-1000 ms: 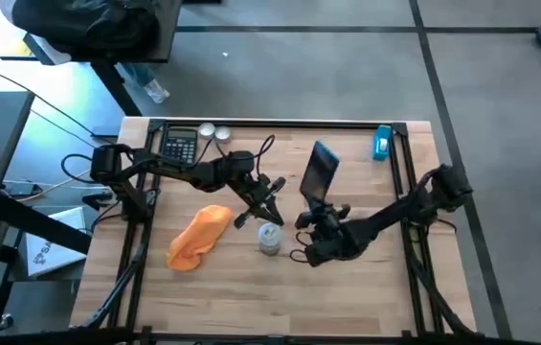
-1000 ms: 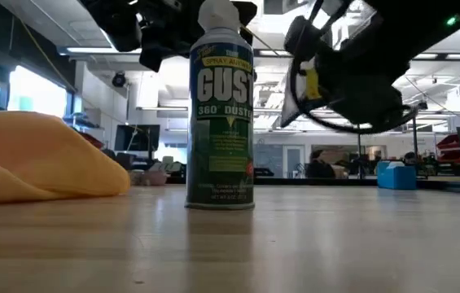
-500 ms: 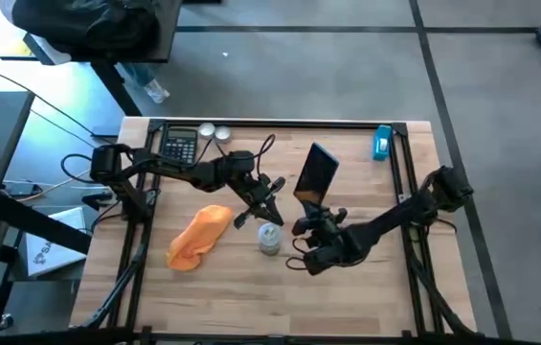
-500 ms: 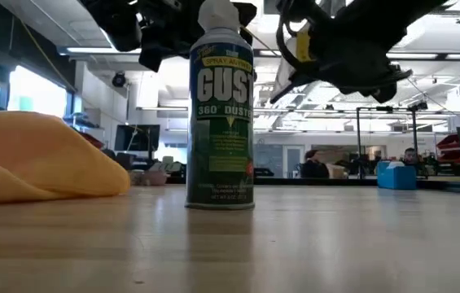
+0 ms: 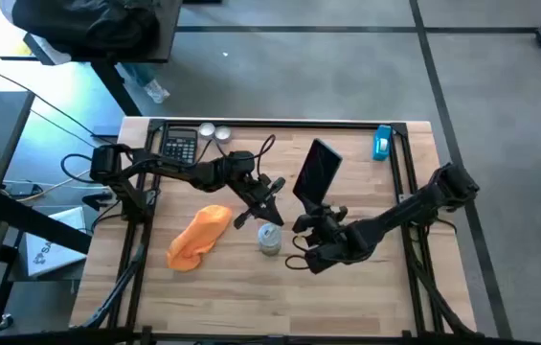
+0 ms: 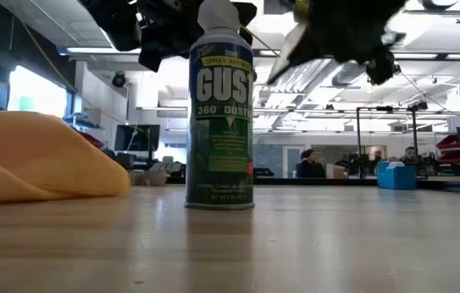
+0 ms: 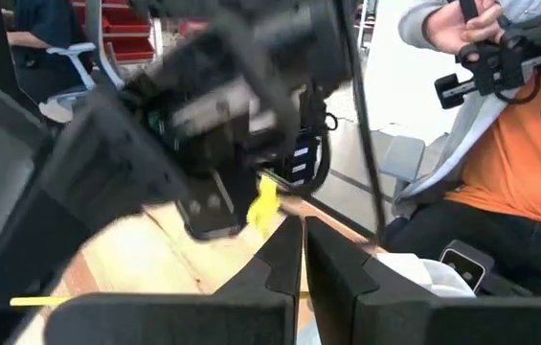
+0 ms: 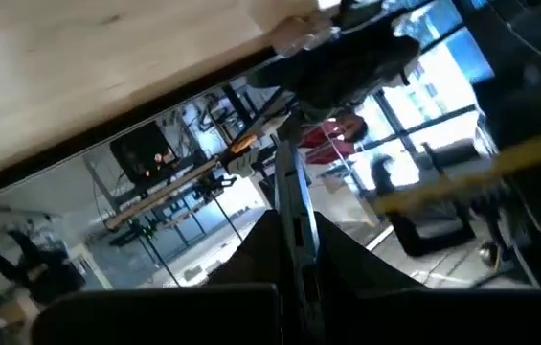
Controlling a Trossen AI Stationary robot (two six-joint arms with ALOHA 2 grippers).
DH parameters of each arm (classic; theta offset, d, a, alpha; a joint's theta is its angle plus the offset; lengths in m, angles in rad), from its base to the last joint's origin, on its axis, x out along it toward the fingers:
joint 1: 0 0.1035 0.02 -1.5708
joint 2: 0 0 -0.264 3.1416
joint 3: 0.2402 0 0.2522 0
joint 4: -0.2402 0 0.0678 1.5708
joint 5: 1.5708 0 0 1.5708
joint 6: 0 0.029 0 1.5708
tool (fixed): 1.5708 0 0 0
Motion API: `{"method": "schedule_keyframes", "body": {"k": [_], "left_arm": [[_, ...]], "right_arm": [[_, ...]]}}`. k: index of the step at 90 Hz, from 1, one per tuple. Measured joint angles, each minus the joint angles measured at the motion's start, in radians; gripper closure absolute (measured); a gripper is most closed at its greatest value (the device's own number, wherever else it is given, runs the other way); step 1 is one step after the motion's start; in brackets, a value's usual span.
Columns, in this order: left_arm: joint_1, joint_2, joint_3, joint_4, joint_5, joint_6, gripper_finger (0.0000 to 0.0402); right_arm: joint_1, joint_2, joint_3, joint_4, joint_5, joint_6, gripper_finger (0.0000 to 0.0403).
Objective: Apply microfiber cloth
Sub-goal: Spray the front of the blue tablet using the white spray bottle
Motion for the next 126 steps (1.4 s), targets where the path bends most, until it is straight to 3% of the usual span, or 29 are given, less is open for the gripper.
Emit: {"method": "schedule_keyframes", "body": {"k": [10,24,37,48,60,85,92,101,113,126], "left_arm": [[0.000,0.000,0.000,0.000,0.000,0.000,0.0402],[0.000,0.000,-0.001,0.000,0.000,0.000,0.0402],[0.000,0.000,-0.001,-0.001,0.000,0.004,0.0402],[-0.001,0.000,-0.001,-0.001,0.001,0.009,0.0402],[-0.002,0.000,-0.001,0.001,0.001,0.009,0.0402],[-0.003,0.001,-0.001,0.005,0.001,0.007,0.0402],[-0.003,0.001,-0.001,0.005,0.001,0.003,0.0402],[-0.004,0.001,-0.001,0.005,0.001,0.003,0.0402],[-0.006,0.001,-0.001,0.006,0.001,0.003,0.0402],[-0.010,0.001,-0.001,0.006,0.001,0.003,0.0402]], "right_arm": [[0.014,-0.031,0.002,0.013,-0.034,0.004,0.0403],[0.055,-0.029,-0.006,-0.030,-0.202,0.035,0.0403],[0.080,-0.024,-0.006,-0.047,-0.216,0.091,0.0403],[0.093,-0.019,-0.006,-0.075,-0.337,0.180,0.0403],[0.097,-0.003,-0.006,-0.065,-0.394,0.205,0.0403],[0.099,0.042,-0.007,0.049,-0.525,0.075,0.0403],[0.108,0.043,-0.007,0.056,-0.519,0.027,0.0403],[0.111,0.041,-0.002,0.034,-0.430,-0.007,0.0403],[0.092,0.035,0.019,-0.049,-0.266,0.036,0.0403],[0.068,0.029,0.035,-0.212,-0.238,0.171,0.0403]]}}
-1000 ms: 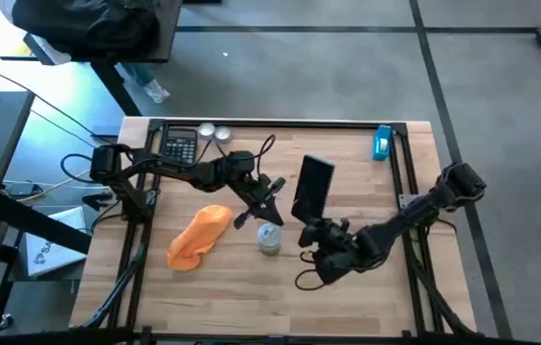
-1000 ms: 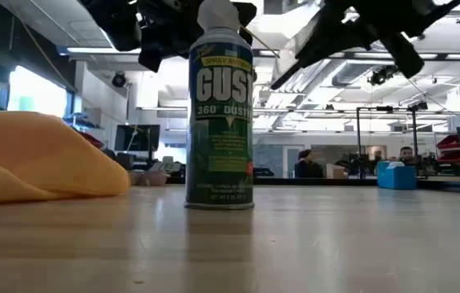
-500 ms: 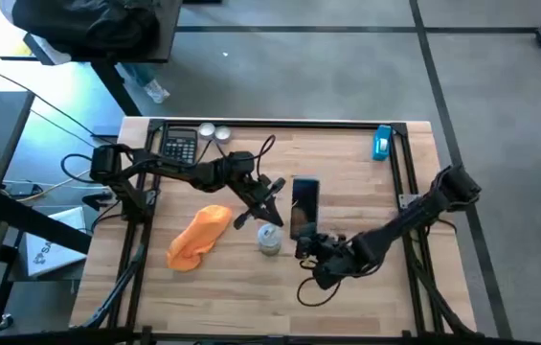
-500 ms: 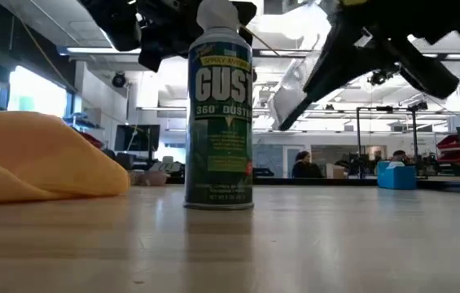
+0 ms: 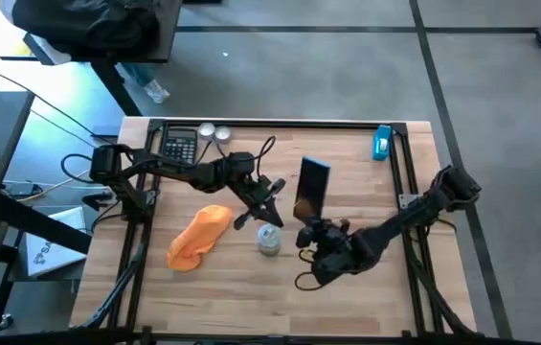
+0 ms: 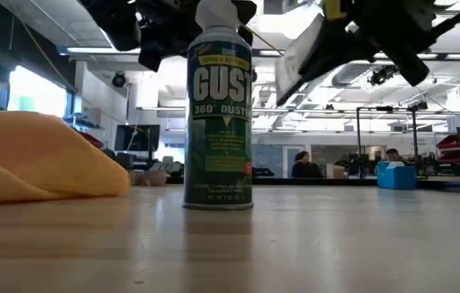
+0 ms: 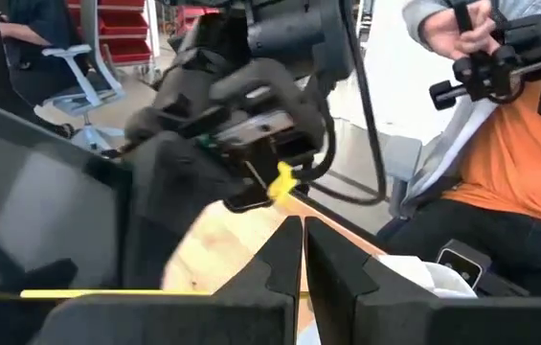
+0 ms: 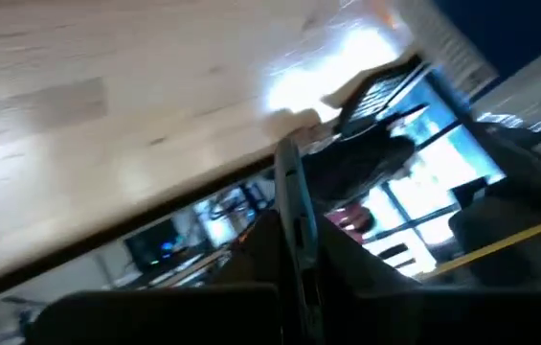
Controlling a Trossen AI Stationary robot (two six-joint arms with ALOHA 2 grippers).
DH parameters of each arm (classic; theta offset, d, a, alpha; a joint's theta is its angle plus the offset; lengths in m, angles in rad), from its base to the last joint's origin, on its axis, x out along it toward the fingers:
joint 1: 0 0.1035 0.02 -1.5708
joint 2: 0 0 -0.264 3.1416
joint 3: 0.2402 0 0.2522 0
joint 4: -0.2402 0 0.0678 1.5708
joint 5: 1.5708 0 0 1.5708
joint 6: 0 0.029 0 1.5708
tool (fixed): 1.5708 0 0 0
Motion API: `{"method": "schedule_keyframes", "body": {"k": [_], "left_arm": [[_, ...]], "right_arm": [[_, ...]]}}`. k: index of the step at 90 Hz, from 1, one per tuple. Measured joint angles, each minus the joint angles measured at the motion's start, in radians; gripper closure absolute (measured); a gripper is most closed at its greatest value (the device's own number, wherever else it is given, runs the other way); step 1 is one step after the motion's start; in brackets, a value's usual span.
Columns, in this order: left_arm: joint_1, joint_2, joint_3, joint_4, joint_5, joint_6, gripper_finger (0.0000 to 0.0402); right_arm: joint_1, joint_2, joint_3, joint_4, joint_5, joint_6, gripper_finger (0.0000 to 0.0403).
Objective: Apply microfiber cloth
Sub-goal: Spray the front of the blue tablet using the white spray bottle
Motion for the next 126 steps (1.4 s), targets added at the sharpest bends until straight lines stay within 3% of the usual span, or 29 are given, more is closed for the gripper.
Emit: {"method": "schedule_keyframes", "body": {"k": [26,32,44,52,63,78,93,105,126], "left_arm": [[-0.004,0.000,0.000,0.000,0.000,-0.002,0.0402],[-0.004,0.000,0.000,0.000,0.001,-0.002,0.0402],[-0.004,0.000,0.000,0.000,0.001,-0.003,0.0402],[-0.004,0.000,0.000,0.000,-0.003,-0.002,0.0402],[-0.004,0.000,0.000,0.000,-0.008,0.004,0.0402],[-0.004,0.001,-0.001,0.033,-0.014,0.006,0.0402],[-0.004,-0.002,0.002,0.135,-0.069,0.004,0.0402],[-0.004,-0.044,0.006,0.165,-0.143,0.035,0.0400],[-0.032,-0.163,0.007,0.060,-0.129,0.035,0.0392]], "right_arm": [[-0.012,-0.001,0.006,-0.207,0.166,0.348,0.0403],[-0.012,-0.001,0.006,-0.204,0.138,0.402,0.0403],[0.030,-0.001,0.006,-0.076,-0.035,0.415,0.0403],[0.075,-0.001,0.006,0.010,-0.067,0.402,0.0403],[0.118,-0.001,0.006,0.029,-0.053,0.369,0.0403],[0.124,-0.001,0.007,0.033,0.159,0.291,0.0403],[0.120,-0.001,0.007,0.041,0.086,0.402,0.0403],[0.106,-0.001,0.007,0.038,0.089,0.526,0.0403],[0.091,-0.001,0.007,0.034,0.096,0.804,0.0403]]}}
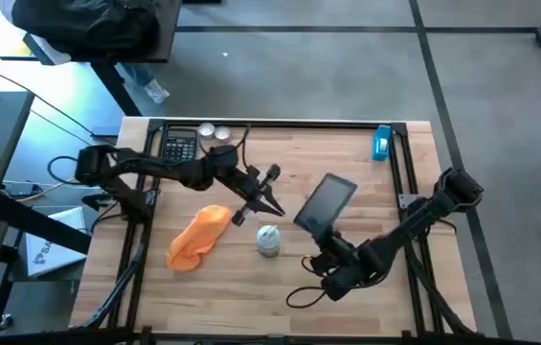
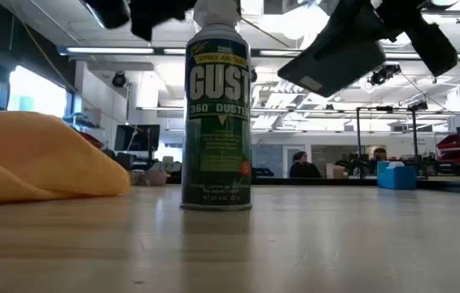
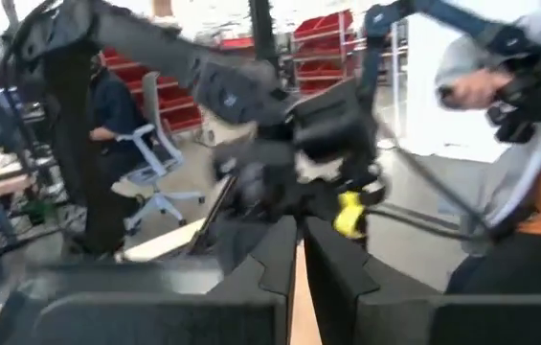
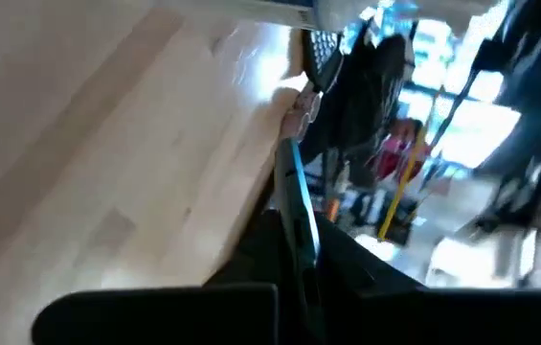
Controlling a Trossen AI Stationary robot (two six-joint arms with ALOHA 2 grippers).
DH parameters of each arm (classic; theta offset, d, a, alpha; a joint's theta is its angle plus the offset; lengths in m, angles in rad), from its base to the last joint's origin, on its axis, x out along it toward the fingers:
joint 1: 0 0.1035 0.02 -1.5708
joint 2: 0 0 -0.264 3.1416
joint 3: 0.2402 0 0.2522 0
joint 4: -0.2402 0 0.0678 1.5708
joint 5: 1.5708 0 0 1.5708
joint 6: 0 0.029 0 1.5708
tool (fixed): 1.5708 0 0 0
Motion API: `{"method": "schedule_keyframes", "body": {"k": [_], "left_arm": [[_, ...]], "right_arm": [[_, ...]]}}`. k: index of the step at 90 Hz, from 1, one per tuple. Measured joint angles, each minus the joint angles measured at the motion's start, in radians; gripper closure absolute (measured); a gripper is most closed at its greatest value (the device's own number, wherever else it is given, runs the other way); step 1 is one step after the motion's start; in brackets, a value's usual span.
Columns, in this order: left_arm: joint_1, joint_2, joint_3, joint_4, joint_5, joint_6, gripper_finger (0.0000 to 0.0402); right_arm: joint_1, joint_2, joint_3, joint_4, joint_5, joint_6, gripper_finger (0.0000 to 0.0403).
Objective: Apply microfiber cloth
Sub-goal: Spray the front of the blue tablet using the white spray bottle
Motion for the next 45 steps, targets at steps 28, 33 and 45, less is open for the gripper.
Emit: {"method": "schedule_keyframes", "body": {"k": [28,33,45], "left_arm": [[-0.197,-0.168,0.000,-0.381,-0.420,0.086,0.0401],[-0.240,-0.184,0.000,-0.415,-0.504,0.051,0.0401],[-0.344,-0.218,0.001,-0.418,-0.643,-0.064,0.0401]], "right_arm": [[-0.005,-0.091,0.000,-0.012,-0.017,0.497,0.0403],[-0.008,-0.118,0.000,-0.014,-0.047,0.554,0.0403],[-0.014,-0.172,0.000,-0.020,-0.152,0.624,0.0403]]}}
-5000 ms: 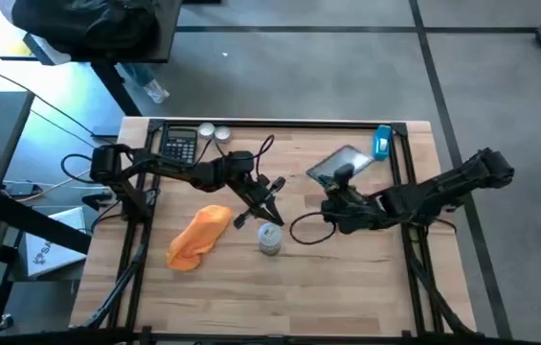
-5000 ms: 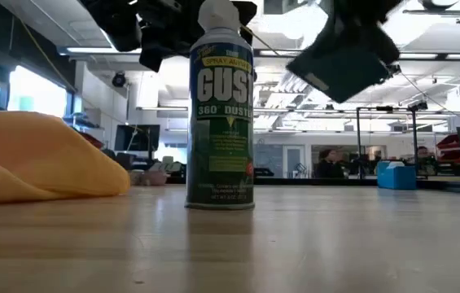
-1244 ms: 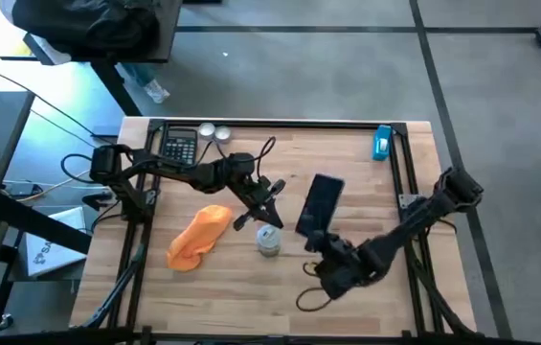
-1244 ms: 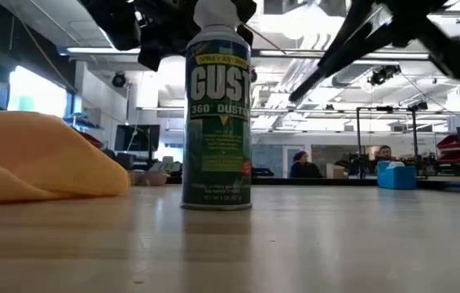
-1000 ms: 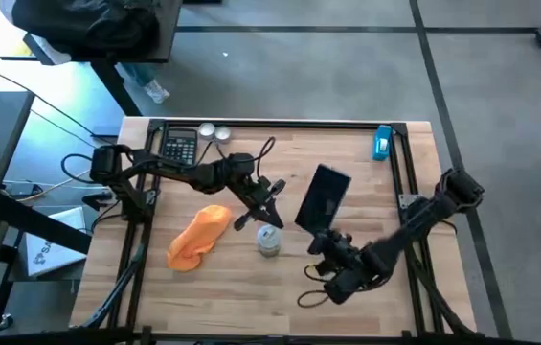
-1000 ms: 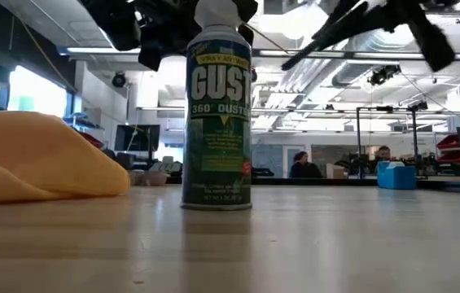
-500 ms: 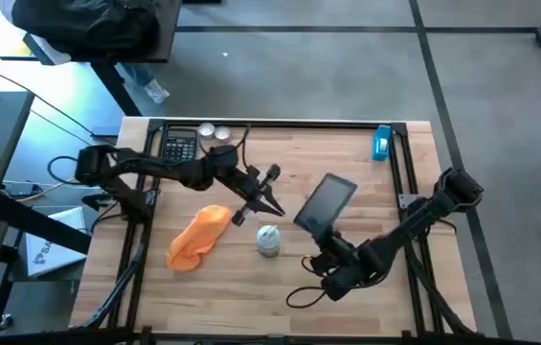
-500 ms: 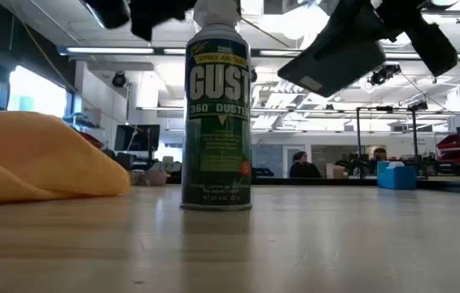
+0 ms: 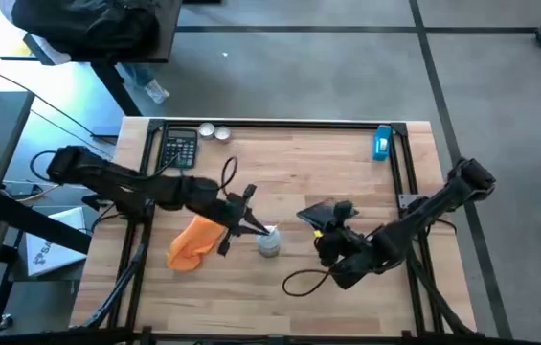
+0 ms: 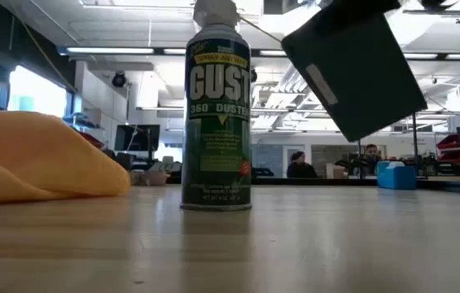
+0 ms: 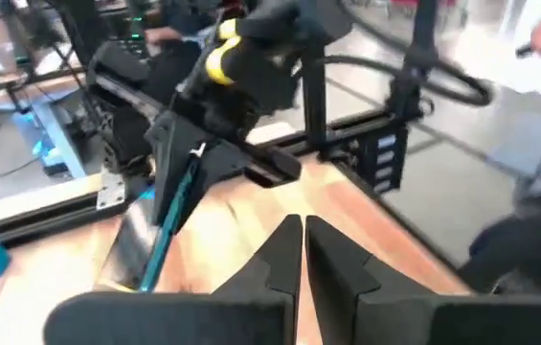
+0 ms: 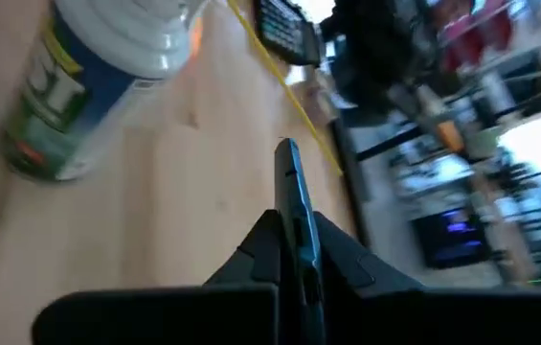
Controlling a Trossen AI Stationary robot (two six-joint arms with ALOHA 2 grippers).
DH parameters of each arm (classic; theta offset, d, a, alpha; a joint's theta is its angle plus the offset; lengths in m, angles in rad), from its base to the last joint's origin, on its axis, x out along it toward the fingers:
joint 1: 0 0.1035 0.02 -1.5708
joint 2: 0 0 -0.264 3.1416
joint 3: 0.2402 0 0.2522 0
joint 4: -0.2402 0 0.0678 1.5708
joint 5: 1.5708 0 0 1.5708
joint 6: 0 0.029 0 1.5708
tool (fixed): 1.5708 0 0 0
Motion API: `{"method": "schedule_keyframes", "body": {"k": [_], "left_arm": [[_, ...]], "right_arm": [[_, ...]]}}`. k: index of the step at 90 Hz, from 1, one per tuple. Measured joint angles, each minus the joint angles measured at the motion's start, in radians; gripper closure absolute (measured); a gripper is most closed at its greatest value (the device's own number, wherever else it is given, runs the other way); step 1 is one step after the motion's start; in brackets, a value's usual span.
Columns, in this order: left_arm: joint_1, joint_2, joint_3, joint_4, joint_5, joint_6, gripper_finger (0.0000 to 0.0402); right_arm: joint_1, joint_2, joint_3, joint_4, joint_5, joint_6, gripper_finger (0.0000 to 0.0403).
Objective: Apply microfiber cloth
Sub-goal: Spray the front of the blue tablet using the white spray bottle
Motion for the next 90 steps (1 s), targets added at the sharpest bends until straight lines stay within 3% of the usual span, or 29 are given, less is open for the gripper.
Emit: {"method": "schedule_keyframes", "body": {"k": [9,26,33,49,69,90], "left_arm": [[-0.085,-0.016,0.001,-0.034,-0.072,-0.043,0.0401],[-0.229,-0.009,-0.001,-0.105,-0.325,-0.141,0.0401],[-0.274,0.002,-0.018,-0.108,-0.385,-0.196,0.0401],[-0.348,0.078,-0.060,-0.033,-0.446,-0.277,0.0401],[-0.365,0.239,-0.081,-0.023,-0.450,-0.371,0.0402],[-0.340,0.370,-0.081,0.141,-0.446,-0.333,0.0402]], "right_arm": [[0.003,-0.031,0.000,0.009,-0.061,0.017,0.0403],[0.024,-0.052,0.000,0.013,-0.065,0.147,0.0403],[0.036,-0.051,0.000,0.012,-0.069,0.174,0.0403],[0.051,-0.051,0.000,0.020,-0.073,0.244,0.0403],[0.051,-0.050,0.000,0.027,-0.038,0.206,0.0403],[0.013,-0.050,0.000,0.030,-0.036,0.206,0.0403]]}}
